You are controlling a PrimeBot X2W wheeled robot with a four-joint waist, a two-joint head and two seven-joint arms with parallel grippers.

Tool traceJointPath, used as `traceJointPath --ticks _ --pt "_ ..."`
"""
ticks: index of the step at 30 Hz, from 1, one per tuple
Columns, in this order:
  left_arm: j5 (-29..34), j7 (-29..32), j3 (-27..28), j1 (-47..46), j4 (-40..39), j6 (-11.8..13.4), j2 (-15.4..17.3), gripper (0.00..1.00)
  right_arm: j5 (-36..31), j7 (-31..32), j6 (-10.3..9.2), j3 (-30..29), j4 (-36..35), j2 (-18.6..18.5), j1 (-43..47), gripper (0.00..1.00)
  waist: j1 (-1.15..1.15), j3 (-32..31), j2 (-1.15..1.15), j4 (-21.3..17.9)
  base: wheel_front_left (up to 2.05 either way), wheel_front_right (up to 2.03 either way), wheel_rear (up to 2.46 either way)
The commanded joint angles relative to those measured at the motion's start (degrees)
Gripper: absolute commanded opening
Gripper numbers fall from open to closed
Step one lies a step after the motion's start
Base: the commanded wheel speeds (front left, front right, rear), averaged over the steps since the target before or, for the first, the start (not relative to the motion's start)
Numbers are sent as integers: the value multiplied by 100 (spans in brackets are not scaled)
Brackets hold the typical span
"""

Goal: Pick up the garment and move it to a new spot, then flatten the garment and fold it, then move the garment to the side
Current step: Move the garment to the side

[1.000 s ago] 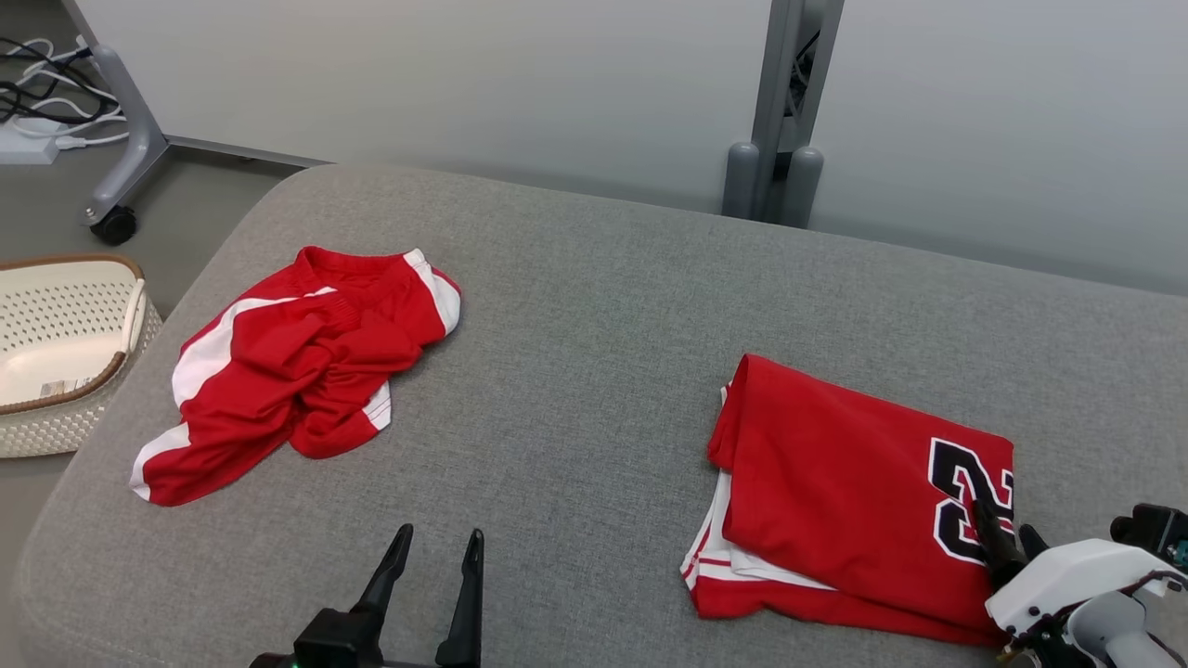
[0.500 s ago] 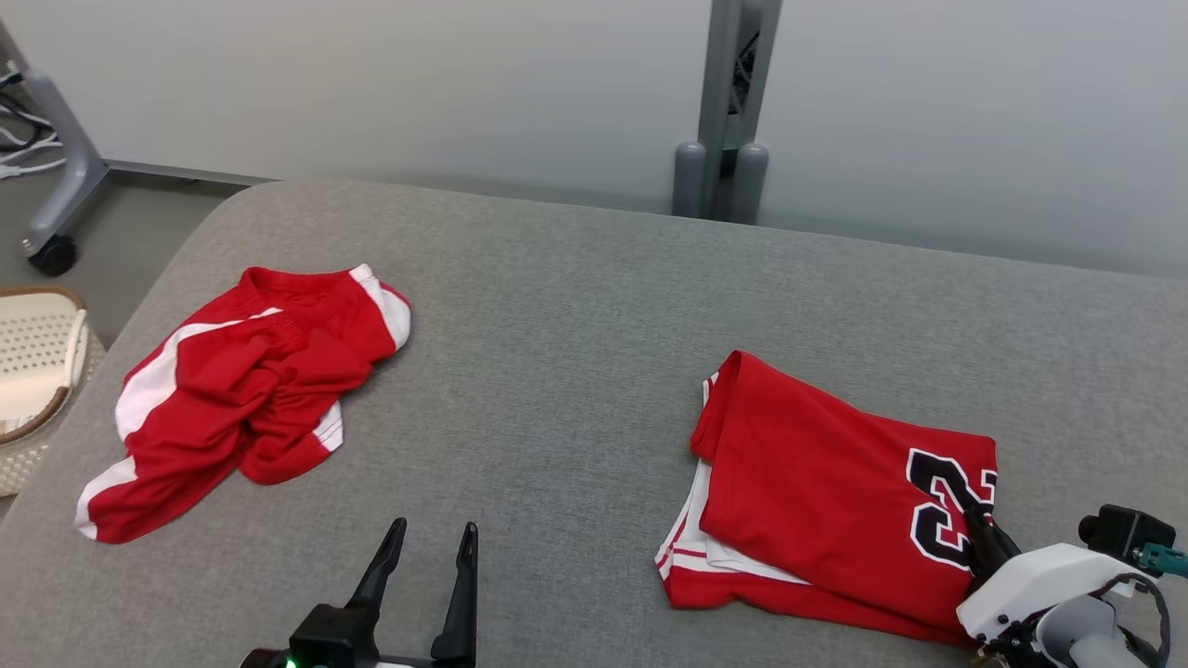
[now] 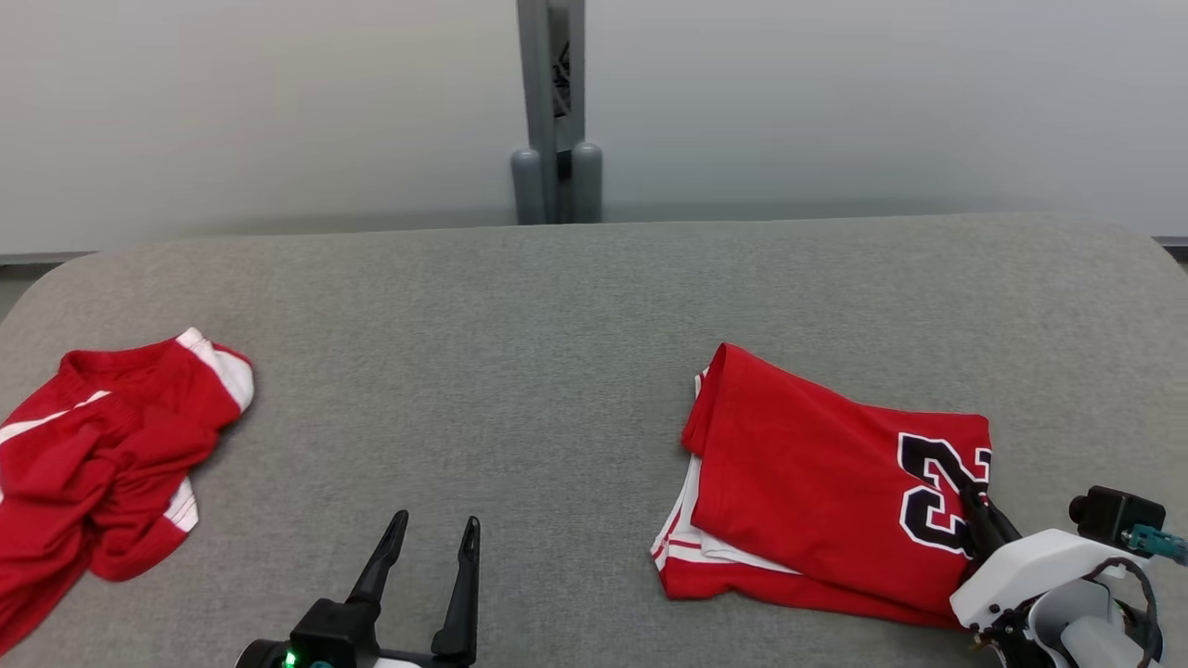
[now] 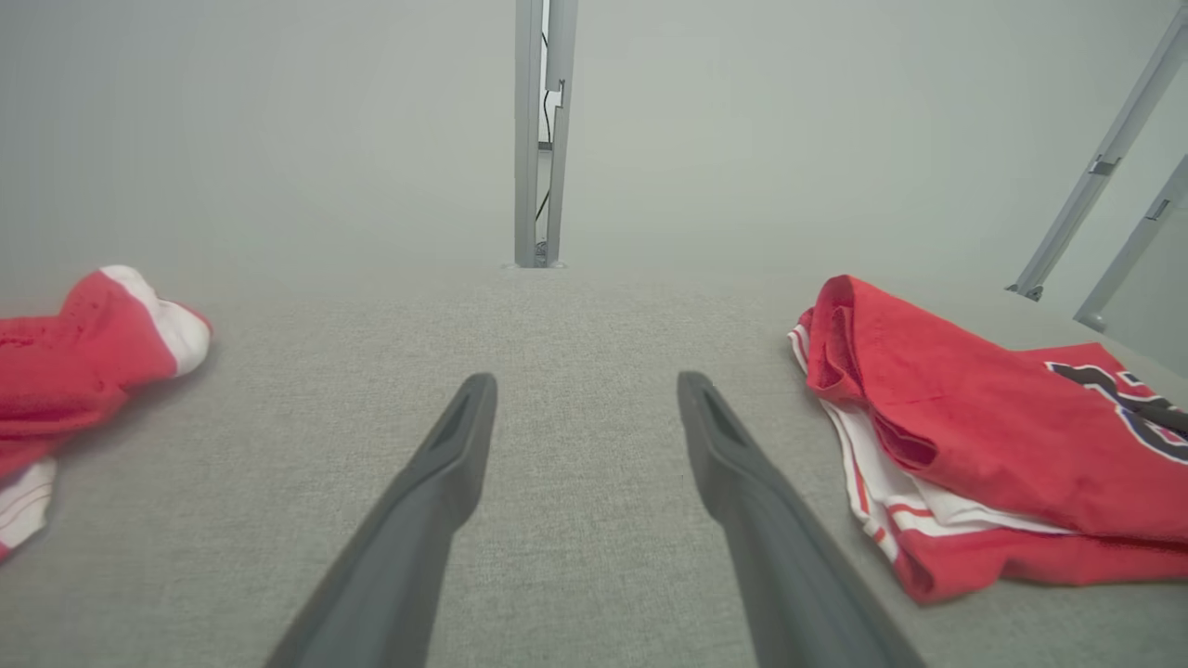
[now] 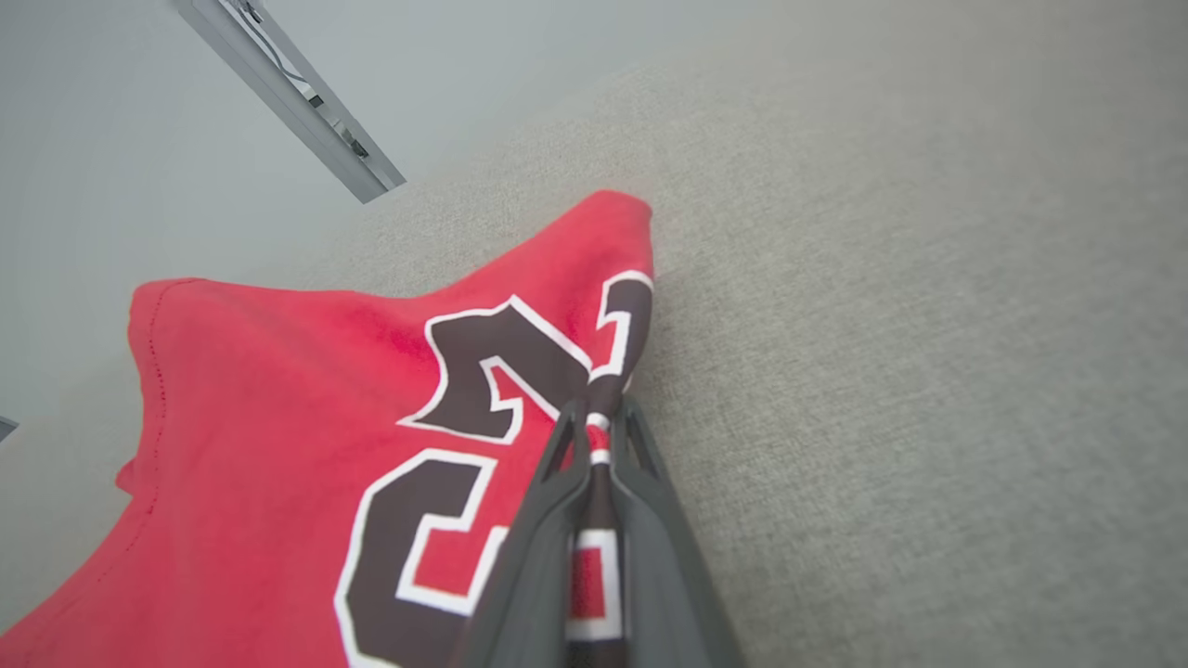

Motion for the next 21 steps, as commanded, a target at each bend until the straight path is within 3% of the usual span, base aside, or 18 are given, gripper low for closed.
traceJointPath --ticks 1,14,21 --pt "32 -10 12 -39 -3 -12 24 100 -13 -52 -4 3 -14 -37 -47 0 0 -14 0 -261 0 0 0" --pt "17 -10 -59 7 49 -34 24 100 -172 -60 -4 94 -72 77 79 0 0 -132 0 -1316 0 0 0" --pt "41 -10 -109 -103 27 -21 24 100 -308 -55 -4 137 -86 65 -11 0 0 -87 0 -1594 0 0 0"
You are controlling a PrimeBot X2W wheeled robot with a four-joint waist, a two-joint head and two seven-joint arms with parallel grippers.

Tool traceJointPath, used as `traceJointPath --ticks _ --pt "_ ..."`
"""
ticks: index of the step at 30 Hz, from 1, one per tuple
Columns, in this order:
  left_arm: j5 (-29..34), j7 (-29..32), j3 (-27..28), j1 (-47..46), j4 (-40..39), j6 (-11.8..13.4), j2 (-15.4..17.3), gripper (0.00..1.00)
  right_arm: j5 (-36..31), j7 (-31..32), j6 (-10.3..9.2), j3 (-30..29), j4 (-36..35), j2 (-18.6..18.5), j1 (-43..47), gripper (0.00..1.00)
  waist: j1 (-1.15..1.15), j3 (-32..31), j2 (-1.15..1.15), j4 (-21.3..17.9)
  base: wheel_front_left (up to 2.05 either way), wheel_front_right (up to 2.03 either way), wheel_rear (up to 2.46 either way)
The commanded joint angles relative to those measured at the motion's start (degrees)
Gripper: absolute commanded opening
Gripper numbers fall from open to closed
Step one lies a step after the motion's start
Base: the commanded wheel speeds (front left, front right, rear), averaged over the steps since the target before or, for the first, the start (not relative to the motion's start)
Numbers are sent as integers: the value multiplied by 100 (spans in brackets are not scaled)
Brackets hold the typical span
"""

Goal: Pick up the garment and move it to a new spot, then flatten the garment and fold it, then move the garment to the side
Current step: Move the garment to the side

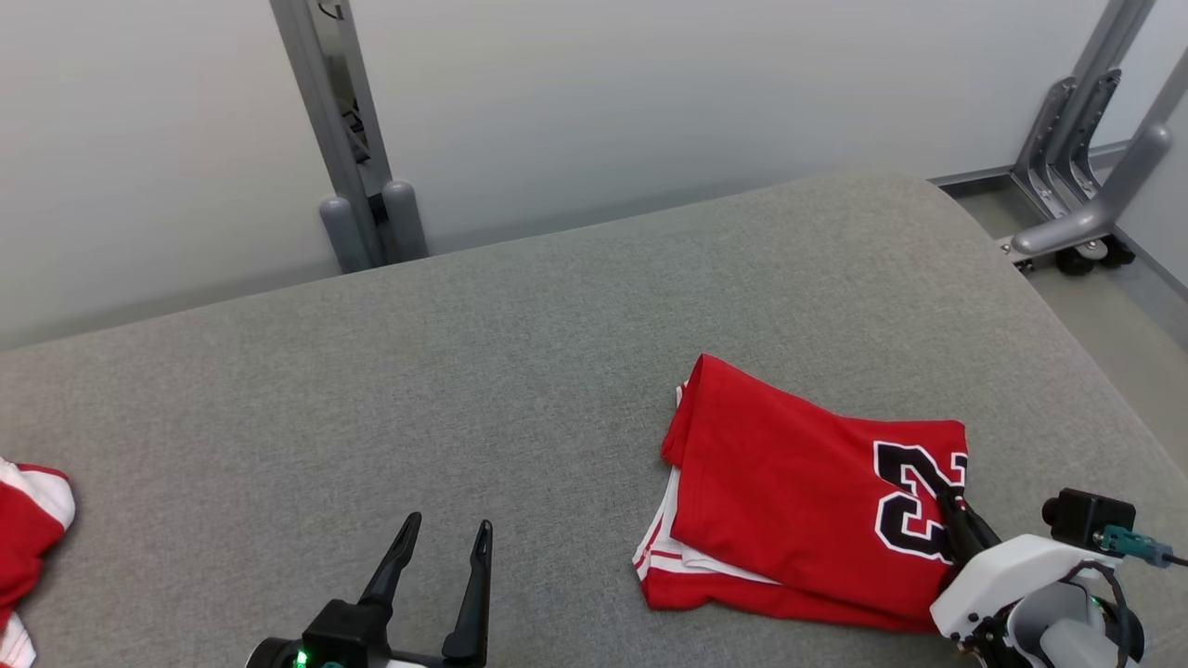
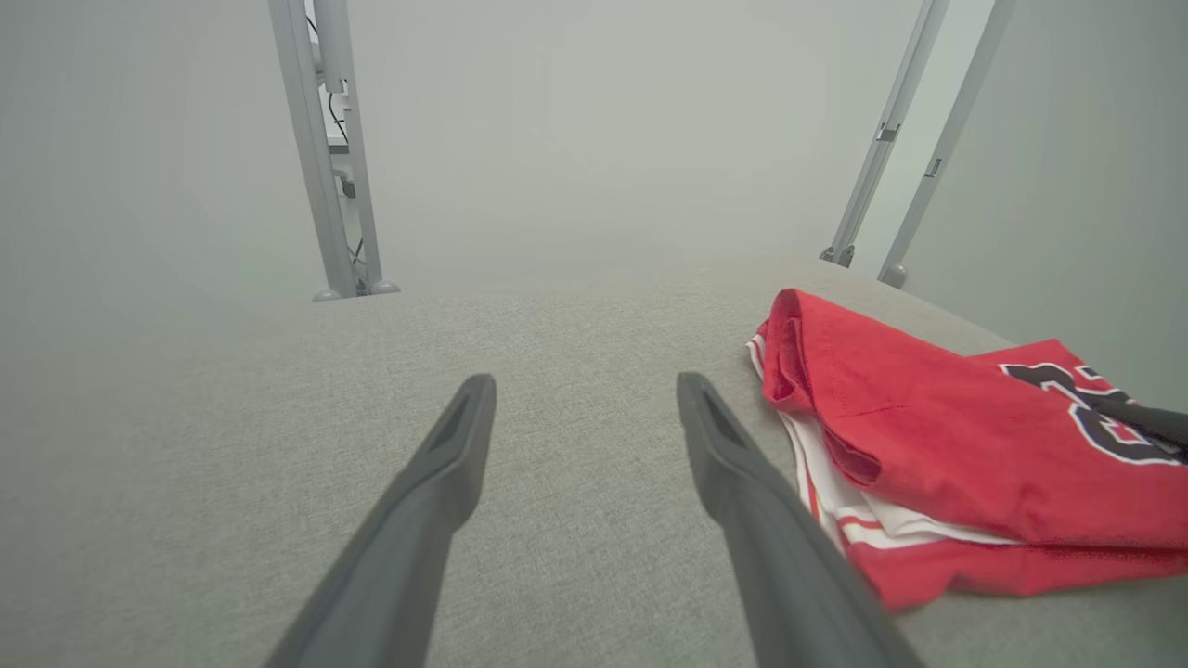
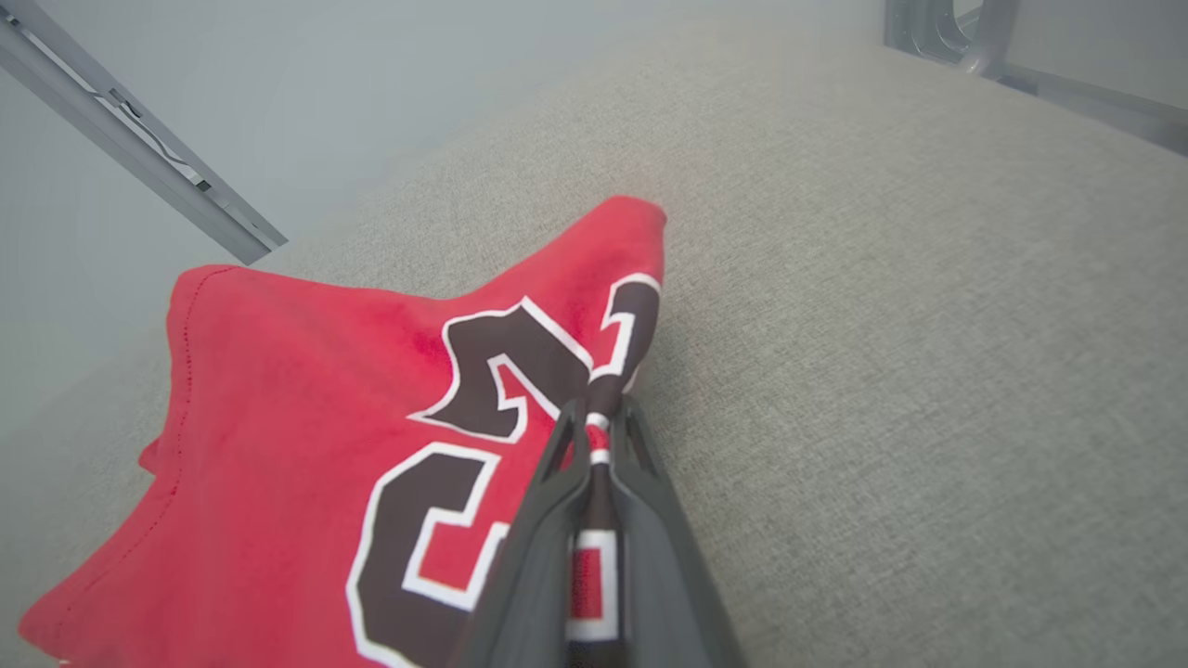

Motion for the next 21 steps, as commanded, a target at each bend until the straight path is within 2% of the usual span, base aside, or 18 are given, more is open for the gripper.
traceJointPath --ticks 1,8,13,21 --pt "43 -9 3 -113 -19 -5 25 100 -84 -27 -2 21 -21 -50 -109 0 0 66 0 -37 0 0 0" --pt "171 -7 -105 -374 -63 -98 93 100 -518 -27 -2 331 14 -209 -729 0 0 505 0 130 0 0 0" --pt "261 76 -192 -722 -268 -133 144 100 -988 -27 -2 445 43 -549 -1486 0 0 1007 0 352 0 0 0" --pt "430 241 -308 -1249 -783 -173 202 100 -1506 -28 -3 215 278 -909 -2507 0 0 1682 0 499 0 0 0"
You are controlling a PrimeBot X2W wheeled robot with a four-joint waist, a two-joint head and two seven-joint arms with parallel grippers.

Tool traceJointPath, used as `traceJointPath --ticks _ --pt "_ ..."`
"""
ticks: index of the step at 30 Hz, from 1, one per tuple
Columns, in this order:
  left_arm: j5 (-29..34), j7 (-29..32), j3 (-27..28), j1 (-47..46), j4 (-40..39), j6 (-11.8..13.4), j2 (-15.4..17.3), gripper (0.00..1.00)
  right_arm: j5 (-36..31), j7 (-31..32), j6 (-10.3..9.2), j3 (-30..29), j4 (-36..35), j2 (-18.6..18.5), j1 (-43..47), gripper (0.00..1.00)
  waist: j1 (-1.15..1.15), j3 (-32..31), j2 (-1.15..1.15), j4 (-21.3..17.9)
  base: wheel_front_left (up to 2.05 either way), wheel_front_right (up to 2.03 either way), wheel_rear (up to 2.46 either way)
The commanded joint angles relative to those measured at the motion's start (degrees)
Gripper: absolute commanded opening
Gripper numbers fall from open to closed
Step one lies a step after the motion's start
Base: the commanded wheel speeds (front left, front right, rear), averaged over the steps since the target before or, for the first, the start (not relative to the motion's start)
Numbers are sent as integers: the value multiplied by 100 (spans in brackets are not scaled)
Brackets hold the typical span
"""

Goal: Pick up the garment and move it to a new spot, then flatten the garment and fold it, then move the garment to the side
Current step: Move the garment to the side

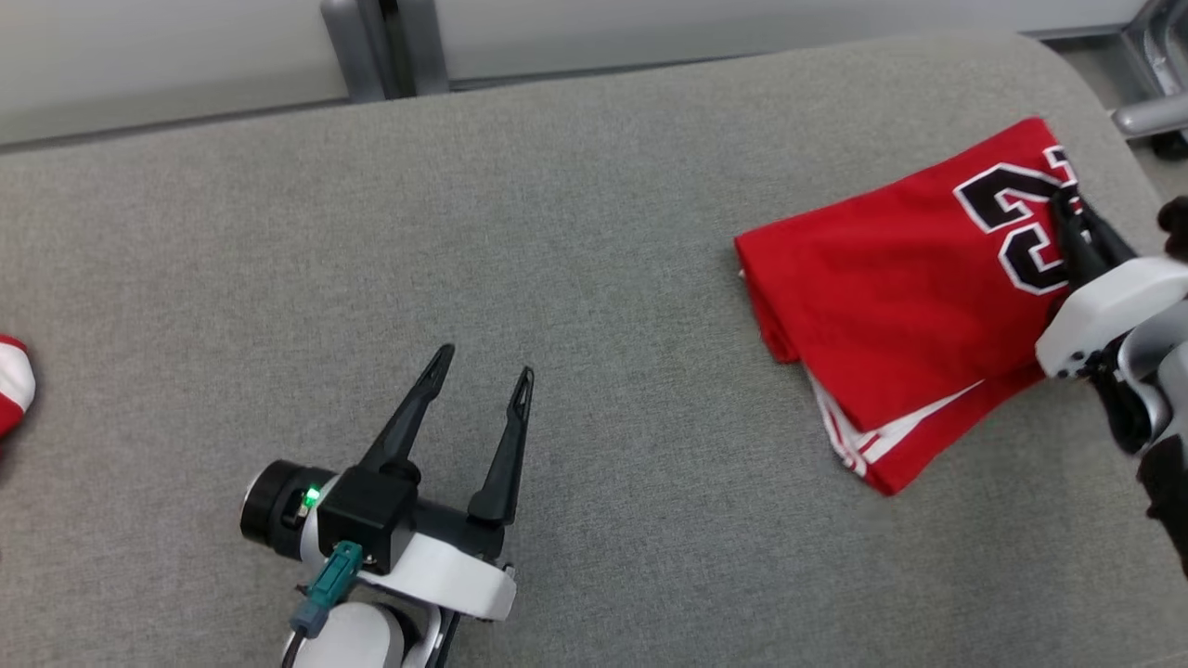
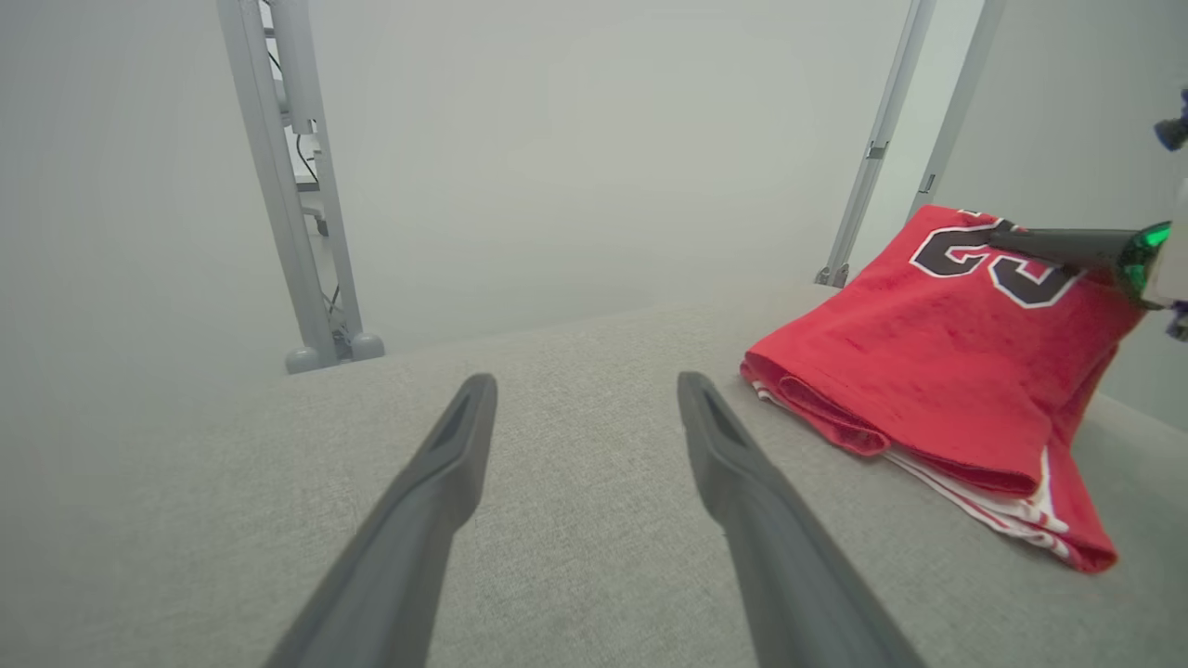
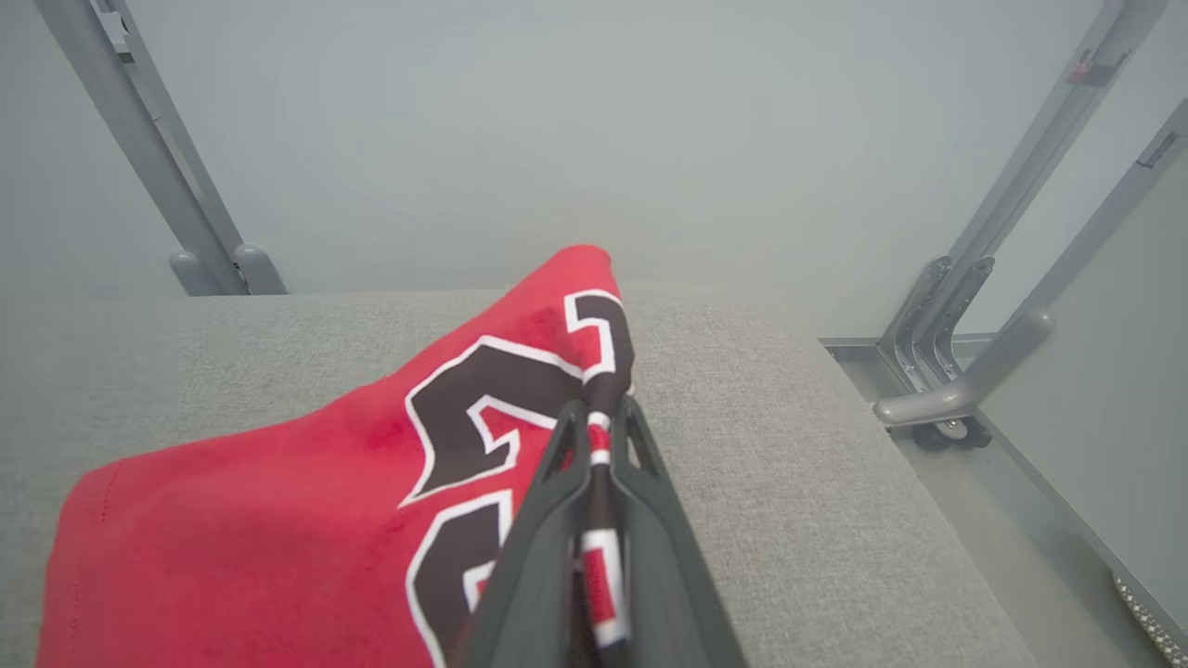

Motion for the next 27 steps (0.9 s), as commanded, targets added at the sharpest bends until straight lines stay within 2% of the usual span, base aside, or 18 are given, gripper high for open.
traceJointPath --ticks 1,10,16,25,26,27 --pt "41 9 4 -115 -45 -18 44 100 -43 -27 -4 -45 38 -44 -95 0 0 272 0 88 0 0 0" --pt "217 263 -169 -610 -575 -111 134 100 -700 -28 -4 -845 539 -338 -951 0 0 887 0 -122 0 0 0" --pt "292 389 -306 -904 -748 -191 147 100 -1323 -27 -4 -1398 773 -398 -1260 0 0 1112 0 -267 0 0 0" --pt "268 473 -481 -1164 -827 -279 115 100 -2186 -28 -4 -2061 1169 -413 -1491 1 0 1353 0 -188 0 0 0" --pt "272 481 -479 -1187 -838 -276 125 100 -2263 -27 -4 -2148 1182 -423 -1505 14 0 1385 0 -169 0 0 0" --pt "269 487 -471 -1197 -850 -263 132 100 -2378 -27 -4 -2224 1210 -445 -1513 37 0 1412 0 -151 0 0 0"
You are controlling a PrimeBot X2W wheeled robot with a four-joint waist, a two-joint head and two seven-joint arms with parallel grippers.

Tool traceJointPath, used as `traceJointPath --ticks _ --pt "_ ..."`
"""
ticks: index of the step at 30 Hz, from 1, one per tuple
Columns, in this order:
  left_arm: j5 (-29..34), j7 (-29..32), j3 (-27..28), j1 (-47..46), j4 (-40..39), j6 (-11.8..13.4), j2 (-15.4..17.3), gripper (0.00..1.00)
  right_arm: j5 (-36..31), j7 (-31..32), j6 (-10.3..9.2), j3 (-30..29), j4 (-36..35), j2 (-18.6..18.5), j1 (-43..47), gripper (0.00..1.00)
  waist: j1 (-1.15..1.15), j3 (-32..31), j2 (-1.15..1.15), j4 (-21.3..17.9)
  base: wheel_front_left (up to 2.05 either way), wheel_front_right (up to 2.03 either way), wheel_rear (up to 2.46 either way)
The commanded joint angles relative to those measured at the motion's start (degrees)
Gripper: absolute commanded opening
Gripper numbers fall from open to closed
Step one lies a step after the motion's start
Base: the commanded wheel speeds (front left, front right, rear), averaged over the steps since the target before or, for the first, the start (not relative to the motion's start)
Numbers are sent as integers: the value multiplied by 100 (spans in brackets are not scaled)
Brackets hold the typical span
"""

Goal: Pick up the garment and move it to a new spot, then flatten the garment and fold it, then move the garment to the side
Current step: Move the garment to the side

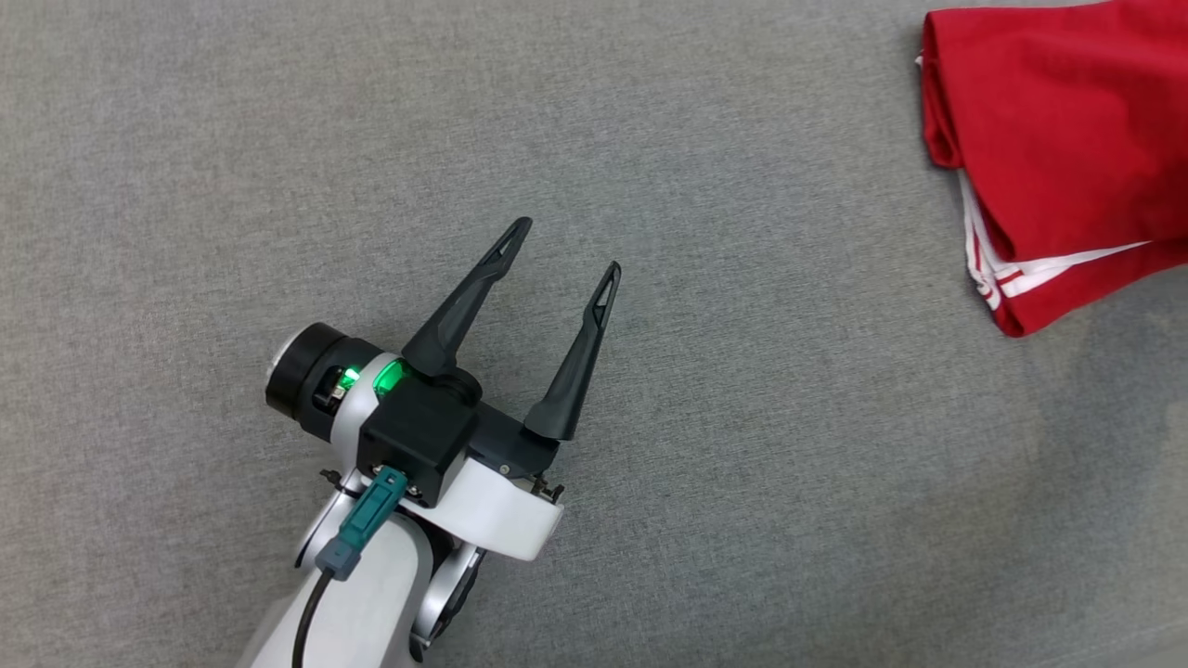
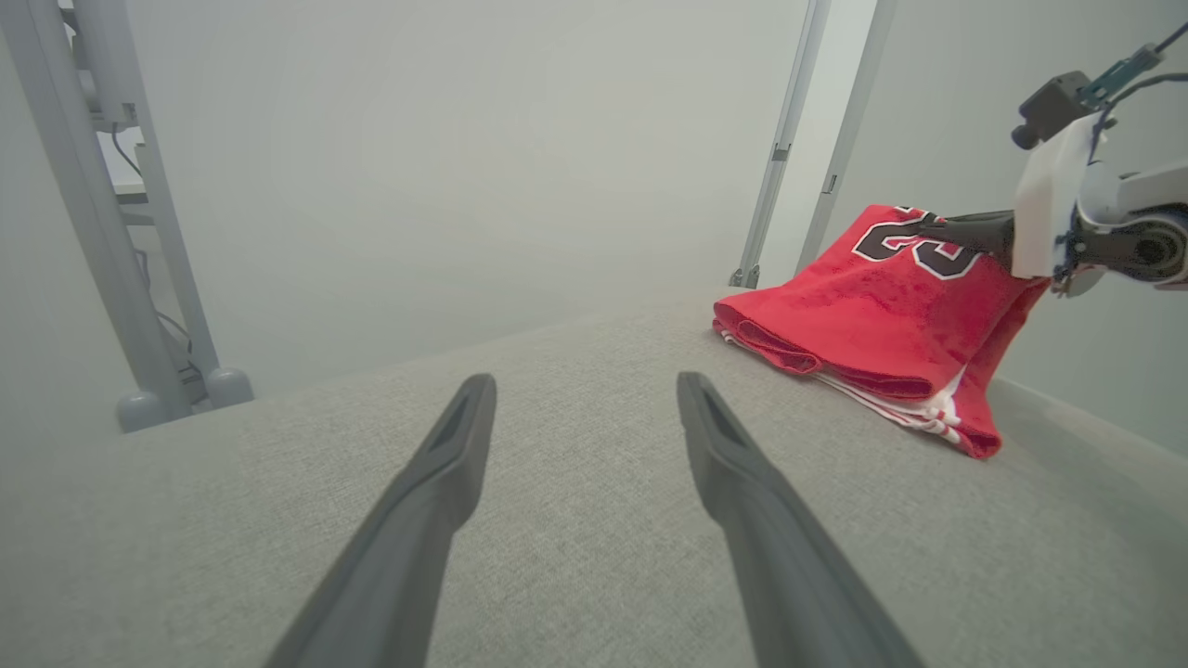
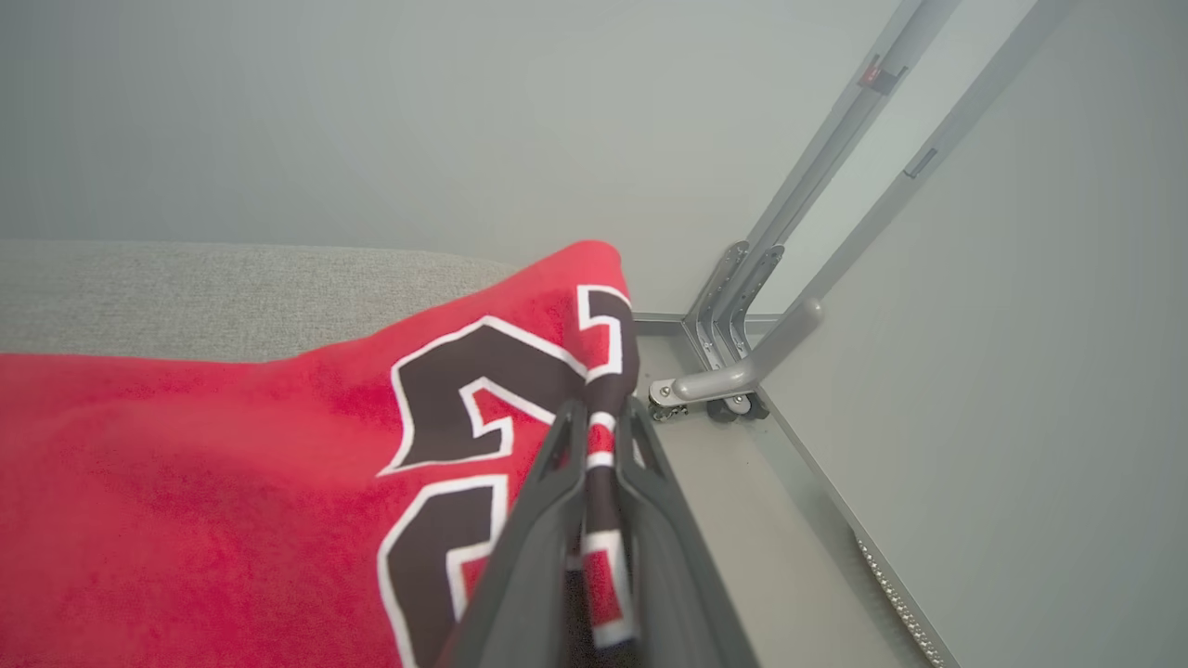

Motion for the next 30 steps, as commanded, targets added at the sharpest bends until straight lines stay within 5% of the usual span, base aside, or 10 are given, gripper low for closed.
traceJointPath --ticks 1,2,3,4,10,14,19,30 --pt "5 6 31 -132 -33 3 54 100 -228 -26 -4 -123 27 -87 -74 46 0 73 0 59 0 0 0" --pt "5 13 34 -129 -34 13 60 100 -357 -26 -4 -184 -10 -103 -93 50 0 89 0 71 0 0 0" --pt "3 14 31 -124 -32 14 68 100 -491 -26 -4 -289 -58 -134 -96 83 0 100 0 83 0 0 0" --pt "0 13 26 -128 -29 14 73 100 -666 -26 -4 -403 -149 -167 -83 100 0 103 0 98 0 0 0" --pt "-112 -119 103 24 94 139 52 100 -1563 -18 -4 -1185 -1103 453 472 100 0 -190 0 188 0 0 0" --pt "-286 -231 203 208 259 238 12 100 -1543 -14 -4 -1351 -1702 957 904 100 0 -502 0 261 0 0 0" --pt "-583 -448 293 568 613 328 -54 100 -993 -14 -4 -844 -2507 1480 1837 100 0 -1213 0 507 0 0 0" --pt "-986 -672 499 1490 1292 761 -155 100 138 -14 -4 -90 -4223 1669 4362 100 0 -2713 0 1107 0 0 0"
